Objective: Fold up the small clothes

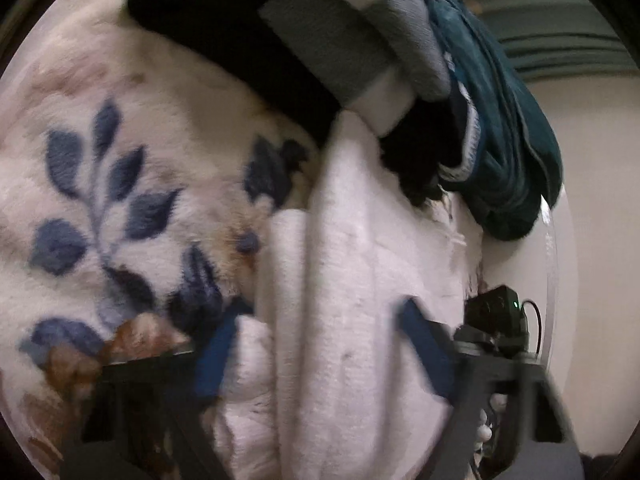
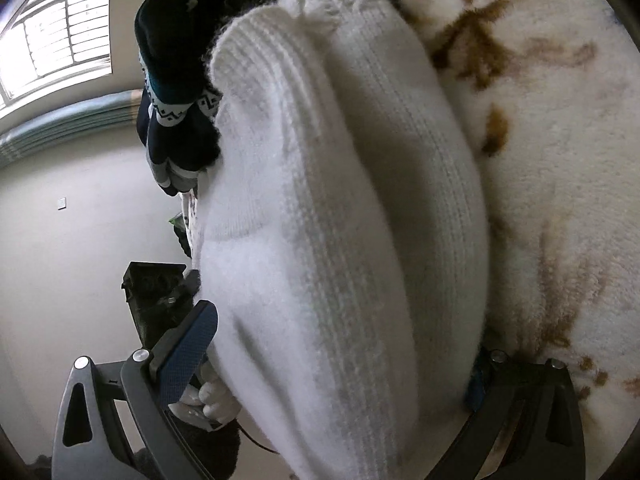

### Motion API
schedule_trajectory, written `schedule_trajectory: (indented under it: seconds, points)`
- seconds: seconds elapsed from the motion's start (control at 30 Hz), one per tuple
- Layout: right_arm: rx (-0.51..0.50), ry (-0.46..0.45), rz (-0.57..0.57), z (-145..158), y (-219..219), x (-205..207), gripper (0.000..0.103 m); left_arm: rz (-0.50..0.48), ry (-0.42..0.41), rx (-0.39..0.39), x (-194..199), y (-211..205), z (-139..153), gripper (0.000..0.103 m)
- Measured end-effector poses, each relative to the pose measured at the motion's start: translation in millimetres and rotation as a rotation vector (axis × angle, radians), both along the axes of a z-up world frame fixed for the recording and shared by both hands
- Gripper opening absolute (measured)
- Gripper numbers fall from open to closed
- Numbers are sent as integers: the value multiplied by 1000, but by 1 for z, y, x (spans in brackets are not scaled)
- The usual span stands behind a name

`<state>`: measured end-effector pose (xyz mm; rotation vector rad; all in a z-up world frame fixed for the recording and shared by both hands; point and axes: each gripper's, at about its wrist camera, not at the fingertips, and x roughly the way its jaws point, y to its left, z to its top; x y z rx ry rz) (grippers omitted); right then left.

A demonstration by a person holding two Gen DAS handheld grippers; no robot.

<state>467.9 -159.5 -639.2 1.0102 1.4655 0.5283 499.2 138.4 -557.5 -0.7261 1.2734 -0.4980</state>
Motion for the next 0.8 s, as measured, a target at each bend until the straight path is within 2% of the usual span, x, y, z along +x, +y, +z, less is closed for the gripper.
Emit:
schedule_trajectory:
  seconds: [0.03,0.07,0.13,0.23,0.47,0.8]
  points:
    - [-14,-1,4,0,-2,0,92,-9,-6,0,0,-2,1,48]
    - [-31,-4,7,0,0,-1,86,-13,-13,-11,-1,-3,1,46]
    - [-57,-2,9,-2,4,-3,61,0,-20,-30,-1,-1,0,35]
    - [-70,-12,-18,2,5,-5,46,3,-34,-25,-4,-1,2,31]
    - [-119,-83,-68,32,6,-24,39,-35,-110,20,-19,-5,39,27]
    - [-117,-195,-109,102,17,-31,38,-18,-185,-11,-36,9,103,26]
